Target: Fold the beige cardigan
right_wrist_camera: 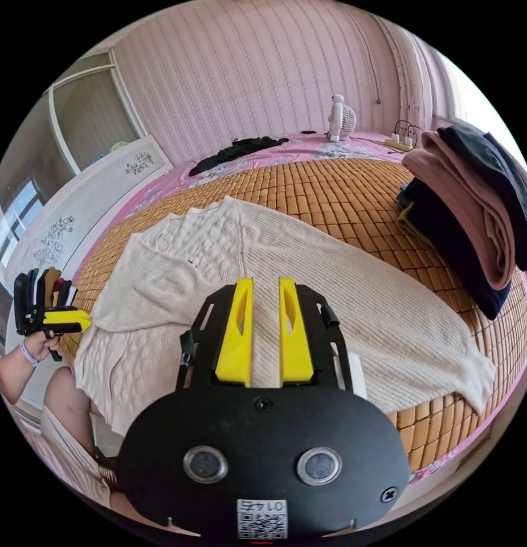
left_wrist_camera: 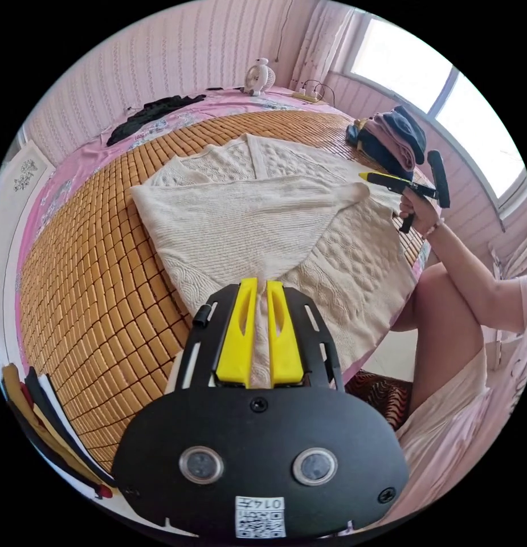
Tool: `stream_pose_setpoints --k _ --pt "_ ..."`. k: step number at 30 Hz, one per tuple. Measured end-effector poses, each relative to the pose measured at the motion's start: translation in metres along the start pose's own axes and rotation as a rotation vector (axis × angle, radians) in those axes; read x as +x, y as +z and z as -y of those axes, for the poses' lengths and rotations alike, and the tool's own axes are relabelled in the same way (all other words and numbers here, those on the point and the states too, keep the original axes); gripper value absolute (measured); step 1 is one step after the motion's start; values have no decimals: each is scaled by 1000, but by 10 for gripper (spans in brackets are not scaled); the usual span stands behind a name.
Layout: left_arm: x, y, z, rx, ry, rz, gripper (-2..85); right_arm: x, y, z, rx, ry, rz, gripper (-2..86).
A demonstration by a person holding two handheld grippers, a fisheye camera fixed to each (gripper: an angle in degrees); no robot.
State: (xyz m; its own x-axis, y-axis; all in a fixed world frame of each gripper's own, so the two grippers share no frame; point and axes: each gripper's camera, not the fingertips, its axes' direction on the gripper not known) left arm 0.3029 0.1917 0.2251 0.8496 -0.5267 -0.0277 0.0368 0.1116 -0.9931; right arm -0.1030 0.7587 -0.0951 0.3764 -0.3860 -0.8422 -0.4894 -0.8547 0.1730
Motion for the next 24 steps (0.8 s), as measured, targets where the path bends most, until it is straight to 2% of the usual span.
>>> stream_pose_setpoints --k 3,7,11,15,17,19,22,24 --pt "21 -9 14 46 71 46 46 15 -11 3 -10 -10 87 80" --pt "67 12 52 54 151 4 57 27 -7 5 -161 -102 295 70" --pt "113 53 98 49 223 -48 60 29 7 8 -249 -143 304 21" --pt "143 64 139 87 265 -83 58 63 -9 14 -75 19 455 8" --pt "156 72 169 117 291 -40 52 77 -14 13 -34 76 437 6" --pt "165 85 192 106 319 -19 54 87 -20 13 -9 118 322 5" --pt "177 118 223 26 371 55 60 95 -28 14 -6 103 312 11" --pt "186 143 230 -63 429 100 34 101 -31 13 -2 101 287 14"
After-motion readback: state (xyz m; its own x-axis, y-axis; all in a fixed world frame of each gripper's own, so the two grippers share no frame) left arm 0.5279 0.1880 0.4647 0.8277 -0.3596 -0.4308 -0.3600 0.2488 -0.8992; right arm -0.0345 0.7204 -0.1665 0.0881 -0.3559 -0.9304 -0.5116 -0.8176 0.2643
